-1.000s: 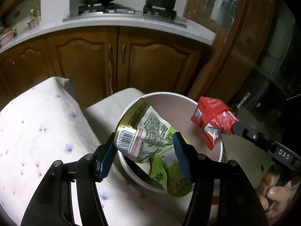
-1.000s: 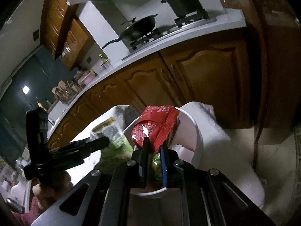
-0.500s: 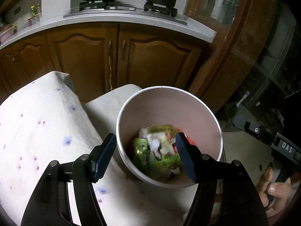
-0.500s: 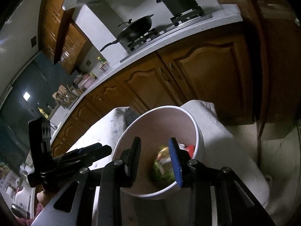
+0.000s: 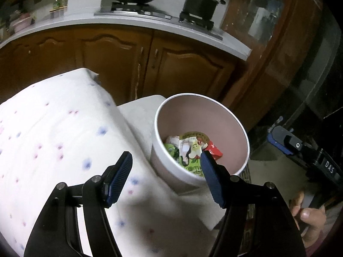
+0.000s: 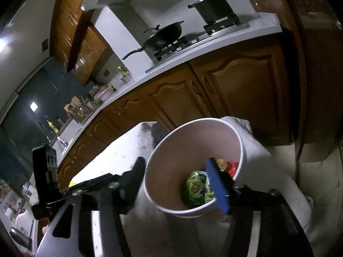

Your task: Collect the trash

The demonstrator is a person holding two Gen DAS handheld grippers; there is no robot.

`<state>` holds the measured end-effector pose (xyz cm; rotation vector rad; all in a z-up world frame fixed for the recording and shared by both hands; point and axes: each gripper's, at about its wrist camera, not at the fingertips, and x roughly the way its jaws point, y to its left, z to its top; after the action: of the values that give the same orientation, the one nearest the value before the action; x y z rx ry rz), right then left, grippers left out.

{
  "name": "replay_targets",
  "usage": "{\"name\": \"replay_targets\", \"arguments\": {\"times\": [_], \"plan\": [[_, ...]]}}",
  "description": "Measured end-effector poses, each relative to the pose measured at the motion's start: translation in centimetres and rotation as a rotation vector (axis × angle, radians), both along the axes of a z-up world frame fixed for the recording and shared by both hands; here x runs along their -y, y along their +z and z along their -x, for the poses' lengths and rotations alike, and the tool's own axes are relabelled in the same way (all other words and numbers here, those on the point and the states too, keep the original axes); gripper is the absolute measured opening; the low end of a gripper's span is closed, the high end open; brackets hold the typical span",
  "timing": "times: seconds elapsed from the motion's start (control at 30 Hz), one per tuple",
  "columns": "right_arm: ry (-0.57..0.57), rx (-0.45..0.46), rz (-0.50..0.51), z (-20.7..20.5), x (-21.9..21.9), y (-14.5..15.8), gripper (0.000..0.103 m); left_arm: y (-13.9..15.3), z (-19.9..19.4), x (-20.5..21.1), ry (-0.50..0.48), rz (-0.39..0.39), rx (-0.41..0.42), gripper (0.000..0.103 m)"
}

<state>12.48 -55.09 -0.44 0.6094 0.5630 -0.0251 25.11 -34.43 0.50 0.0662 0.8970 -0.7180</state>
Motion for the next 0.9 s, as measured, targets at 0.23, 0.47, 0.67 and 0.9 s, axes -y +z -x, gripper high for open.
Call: {"name": "replay_targets", "arguments": {"times": [0.23, 0.47, 0.67, 0.9], "plan": [[-0.032, 0.015, 0.032, 1.6, -3.3, 0.3, 0.096, 1.1, 2.5, -4.4, 0.070, 0.039, 0.046, 0.086], [-0.073, 0.027, 0.137, 3.7, -7.9, 0.7, 0.099, 1.4, 5.4, -9.1, 0.156, 0.056, 0.106, 0.092], [-0.124, 0.018, 0.217, 5.8, -11.2, 0.8, 0.100, 1.4, 7.5, -12.2, 0.209, 0.048, 0.153, 0.094], [-0.115, 0.057, 0.351, 8.3, -15.2, 2.7, 0.101, 3.2, 10.9, -16.5, 0.266, 0.067, 0.242, 0.095]]}}
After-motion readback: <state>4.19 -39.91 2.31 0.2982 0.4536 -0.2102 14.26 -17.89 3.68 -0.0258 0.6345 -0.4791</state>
